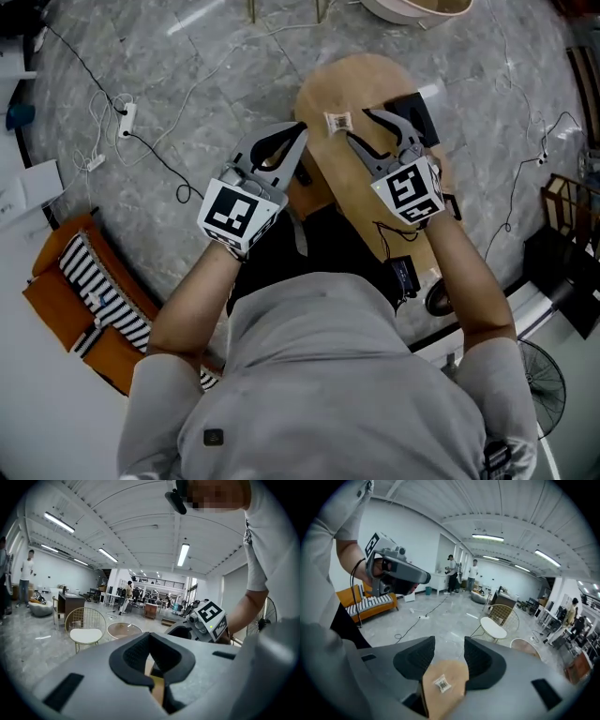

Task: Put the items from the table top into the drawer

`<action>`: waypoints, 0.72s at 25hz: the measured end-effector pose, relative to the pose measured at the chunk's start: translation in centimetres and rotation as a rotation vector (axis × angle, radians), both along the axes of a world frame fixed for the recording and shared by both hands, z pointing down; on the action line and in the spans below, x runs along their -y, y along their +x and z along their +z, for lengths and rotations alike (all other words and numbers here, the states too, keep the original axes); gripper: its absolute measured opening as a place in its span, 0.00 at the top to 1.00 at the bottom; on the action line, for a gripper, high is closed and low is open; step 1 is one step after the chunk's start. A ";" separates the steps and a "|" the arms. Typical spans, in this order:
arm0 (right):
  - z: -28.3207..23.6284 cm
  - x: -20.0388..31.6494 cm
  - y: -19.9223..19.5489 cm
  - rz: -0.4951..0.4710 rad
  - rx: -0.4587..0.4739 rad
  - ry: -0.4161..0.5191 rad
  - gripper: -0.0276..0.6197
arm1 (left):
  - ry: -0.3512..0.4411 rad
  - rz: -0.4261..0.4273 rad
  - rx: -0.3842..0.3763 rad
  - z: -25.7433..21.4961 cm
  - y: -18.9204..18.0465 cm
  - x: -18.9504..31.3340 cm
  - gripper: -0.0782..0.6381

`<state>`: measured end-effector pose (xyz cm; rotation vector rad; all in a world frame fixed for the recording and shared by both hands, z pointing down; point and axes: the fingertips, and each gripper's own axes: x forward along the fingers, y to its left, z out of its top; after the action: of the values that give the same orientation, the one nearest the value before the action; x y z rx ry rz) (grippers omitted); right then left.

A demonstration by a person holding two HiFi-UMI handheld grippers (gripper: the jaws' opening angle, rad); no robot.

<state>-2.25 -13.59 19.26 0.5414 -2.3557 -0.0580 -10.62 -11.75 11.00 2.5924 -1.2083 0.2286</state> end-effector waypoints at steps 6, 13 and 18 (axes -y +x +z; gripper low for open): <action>11.2 1.0 -0.3 -0.179 -0.163 -0.097 0.62 | -0.041 -0.018 0.028 7.4 -0.5 2.6 0.88; 23.9 0.8 0.8 -0.333 -0.327 -0.166 0.61 | -0.133 -0.045 0.053 16.5 -0.2 3.6 0.88; 31.4 2.4 1.3 -0.399 -0.430 -0.171 0.57 | -0.174 -0.066 0.063 22.1 -0.9 4.6 0.88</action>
<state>-0.99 -16.02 50.61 -0.0326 -1.9869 -0.1389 -11.53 -16.34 33.06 2.4090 -1.2346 0.3866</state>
